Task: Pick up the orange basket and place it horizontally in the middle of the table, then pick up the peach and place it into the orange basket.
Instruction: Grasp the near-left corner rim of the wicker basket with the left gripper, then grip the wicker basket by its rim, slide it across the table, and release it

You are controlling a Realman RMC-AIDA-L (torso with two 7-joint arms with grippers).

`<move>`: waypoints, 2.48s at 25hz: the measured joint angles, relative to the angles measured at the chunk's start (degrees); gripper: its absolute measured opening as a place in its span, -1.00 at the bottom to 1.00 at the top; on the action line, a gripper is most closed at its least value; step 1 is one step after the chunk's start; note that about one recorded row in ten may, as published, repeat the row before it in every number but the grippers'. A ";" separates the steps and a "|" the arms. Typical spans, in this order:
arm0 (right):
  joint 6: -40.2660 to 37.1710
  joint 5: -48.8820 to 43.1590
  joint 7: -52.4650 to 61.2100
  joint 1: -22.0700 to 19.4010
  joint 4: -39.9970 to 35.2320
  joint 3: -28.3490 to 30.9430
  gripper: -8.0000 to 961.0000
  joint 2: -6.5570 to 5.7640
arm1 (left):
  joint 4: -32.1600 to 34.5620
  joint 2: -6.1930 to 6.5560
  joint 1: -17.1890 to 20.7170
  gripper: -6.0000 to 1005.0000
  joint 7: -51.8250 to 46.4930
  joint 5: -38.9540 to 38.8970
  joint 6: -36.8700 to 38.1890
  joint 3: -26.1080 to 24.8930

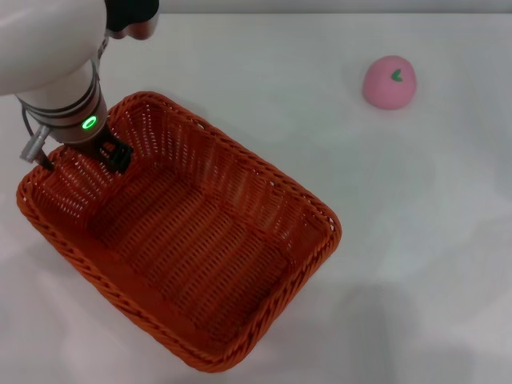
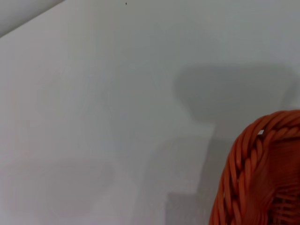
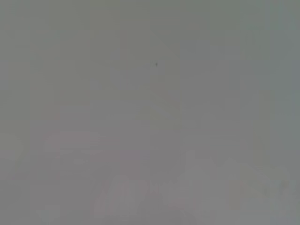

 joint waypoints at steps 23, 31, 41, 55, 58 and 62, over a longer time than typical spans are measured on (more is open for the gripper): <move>-0.04 -0.32 2.17 -0.82 -2.20 -1.26 0.81 0.17 | -13.42 -5.84 10.05 -0.20 -0.18 6.12 1.21 -6.22; -0.09 -0.35 2.20 -1.05 -2.21 -1.52 0.81 0.10 | -20.02 -6.08 17.53 -0.46 -0.29 -1.26 -4.79 -12.78; -0.14 -0.35 2.84 -0.88 -2.26 -3.22 0.80 -0.21 | -23.10 -6.03 23.28 -0.63 -0.32 -9.39 -10.09 -16.27; -0.62 -0.35 4.26 -0.94 -2.94 -5.44 0.80 -0.47 | -18.61 -5.83 23.20 -0.70 -0.31 -10.85 -11.63 -16.79; -1.37 -0.35 4.31 -0.85 -3.00 -5.68 0.80 -0.47 | -16.92 -5.81 22.43 -0.71 -0.27 -11.49 -11.72 -17.02; -1.42 -0.35 4.31 -0.78 -3.00 -5.70 0.80 -0.49 | -15.67 -5.76 21.35 -0.71 -0.25 -12.91 -11.71 -16.70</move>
